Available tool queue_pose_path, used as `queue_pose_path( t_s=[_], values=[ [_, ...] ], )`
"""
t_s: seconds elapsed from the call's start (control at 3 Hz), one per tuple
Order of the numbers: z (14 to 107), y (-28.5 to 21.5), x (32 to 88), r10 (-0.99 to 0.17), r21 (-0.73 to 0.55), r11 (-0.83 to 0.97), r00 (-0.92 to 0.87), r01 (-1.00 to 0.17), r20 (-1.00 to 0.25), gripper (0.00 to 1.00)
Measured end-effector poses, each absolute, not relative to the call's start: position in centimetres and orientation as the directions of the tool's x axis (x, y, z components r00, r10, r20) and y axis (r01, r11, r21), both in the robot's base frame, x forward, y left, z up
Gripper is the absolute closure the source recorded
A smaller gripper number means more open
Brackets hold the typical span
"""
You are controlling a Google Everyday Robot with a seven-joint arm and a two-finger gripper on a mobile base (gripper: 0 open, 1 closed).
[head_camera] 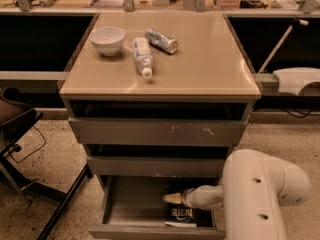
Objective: Pick blue chip bag from bottom drawer and place on counter
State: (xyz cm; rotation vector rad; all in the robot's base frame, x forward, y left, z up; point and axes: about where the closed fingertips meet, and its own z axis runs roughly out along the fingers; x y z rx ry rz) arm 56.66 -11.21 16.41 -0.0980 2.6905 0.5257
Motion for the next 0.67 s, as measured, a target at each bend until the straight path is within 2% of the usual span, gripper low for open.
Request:
queue_pose_path(
  t_s=[0.33, 0.67],
  values=[
    [16.6, -11.5, 57.6, 0.024, 0.337, 0.932, -0.902, -0.136, -0.431, 0.0],
    [11.1, -11.1, 54.9, -0.023, 0.312, 0.936, -0.915, -0.161, -0.402, 0.0]
  ],
)
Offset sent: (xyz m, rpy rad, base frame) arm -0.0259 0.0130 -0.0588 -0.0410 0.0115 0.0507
